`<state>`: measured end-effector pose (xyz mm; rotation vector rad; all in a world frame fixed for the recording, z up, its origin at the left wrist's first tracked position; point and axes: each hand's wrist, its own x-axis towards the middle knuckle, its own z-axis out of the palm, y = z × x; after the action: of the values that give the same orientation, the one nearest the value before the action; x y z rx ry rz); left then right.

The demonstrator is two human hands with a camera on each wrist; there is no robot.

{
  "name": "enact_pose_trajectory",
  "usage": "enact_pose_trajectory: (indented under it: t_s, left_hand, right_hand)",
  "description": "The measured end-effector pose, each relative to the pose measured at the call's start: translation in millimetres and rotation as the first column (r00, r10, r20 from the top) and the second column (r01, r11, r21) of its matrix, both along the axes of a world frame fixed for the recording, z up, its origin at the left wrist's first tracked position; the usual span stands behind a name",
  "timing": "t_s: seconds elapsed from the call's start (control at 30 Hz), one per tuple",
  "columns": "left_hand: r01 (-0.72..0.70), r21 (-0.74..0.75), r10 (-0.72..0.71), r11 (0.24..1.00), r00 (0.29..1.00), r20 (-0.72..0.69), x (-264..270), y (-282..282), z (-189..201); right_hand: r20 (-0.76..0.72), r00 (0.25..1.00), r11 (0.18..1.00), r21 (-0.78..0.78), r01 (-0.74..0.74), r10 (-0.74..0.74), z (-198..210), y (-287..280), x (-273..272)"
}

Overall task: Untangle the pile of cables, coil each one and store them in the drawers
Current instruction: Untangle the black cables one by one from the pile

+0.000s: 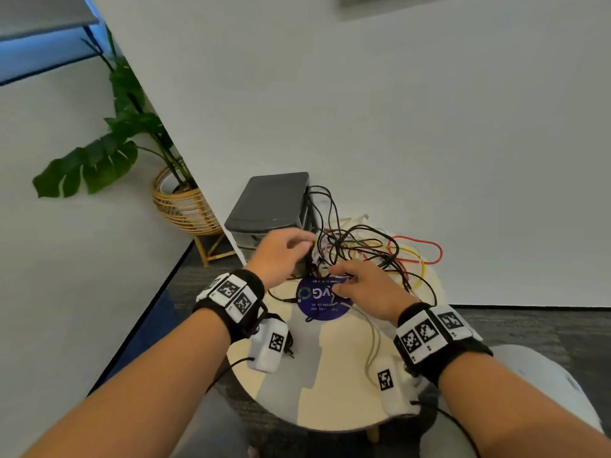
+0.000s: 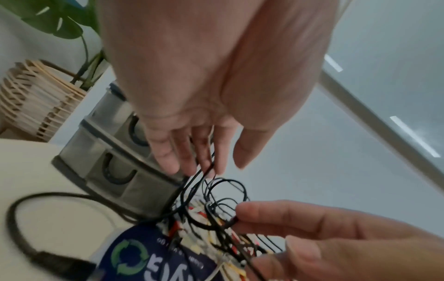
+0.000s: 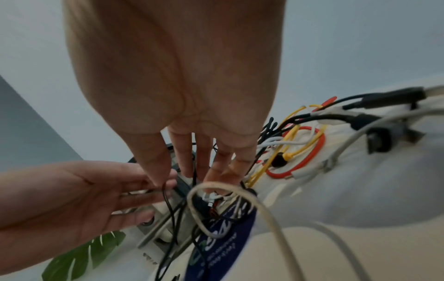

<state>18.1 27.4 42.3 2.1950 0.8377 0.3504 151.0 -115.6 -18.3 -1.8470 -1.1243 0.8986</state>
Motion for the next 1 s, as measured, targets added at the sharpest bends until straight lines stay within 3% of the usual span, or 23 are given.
enact_pose_trajectory:
  t_s: [0.13, 0.3, 0.47, 0.6, 0.67, 0.73, 0.8, 0.9, 1.0]
  left_hand:
    - [-0.056, 0.068, 0.036, 0.996, 0.964, 0.262, -1.2, -5.8, 33.1]
    - [-0.061, 0.016, 0.045, 0.998, 0.866, 0.499, -0.6, -14.7, 80.7]
    - [-0.028, 0.073, -0.023, 0.997, 0.791, 0.612, -4.5, -21.0, 128.3]
    - [0.032, 0.182, -0.139, 0.983, 0.777, 0.614, -10.4, -23.0, 164.0]
    - [0.066, 0.2, -0.176, 0.978, 0.775, 0.607, -12.6, -22.4, 177.6]
    - [0.079, 0.209, -0.191, 0.975, 0.782, 0.594, -14.9, -22.6, 187.8]
    - [0.079, 0.219, -0.19, 0.973, 0.812, 0.552, -18.3, -24.9, 194.2]
    - [0.123, 0.22, -0.216, 0.968, 0.854, 0.473, -25.3, -29.1, 197.0]
    - [0.136, 0.227, -0.223, 0.964, 0.879, 0.421, -35.9, -29.2, 197.5]
  right_hand:
    - [-0.036, 0.999, 0.999, 0.011, 0.035, -0.034, 1.0, 0.9, 3.6]
    - [-0.063, 0.985, 0.985, 0.059, 0.164, -0.16, -8.3, 2.2, 9.4]
    - [-0.16, 0.958, 0.966, 0.071, 0.249, -0.236, -10.1, 3.2, 7.1]
    - [-0.308, 0.908, 0.897, 0.25, 0.364, -0.282, 17.2, 8.4, 6.2]
    - [-0.496, 0.839, 0.843, 0.335, 0.421, -0.222, 51.7, 5.3, 6.8]
    - [-0.668, 0.744, 0.829, 0.399, 0.391, -0.029, 89.9, -2.2, 5.9]
    - [-0.711, 0.692, 0.849, 0.438, 0.295, 0.126, 125.9, -6.6, 3.1]
    - [-0.548, 0.827, 0.866, 0.467, 0.177, 0.127, 172.1, -2.2, -7.2]
    - [-0.231, 0.973, 0.874, 0.474, 0.107, 0.006, 202.3, 8.2, -19.9]
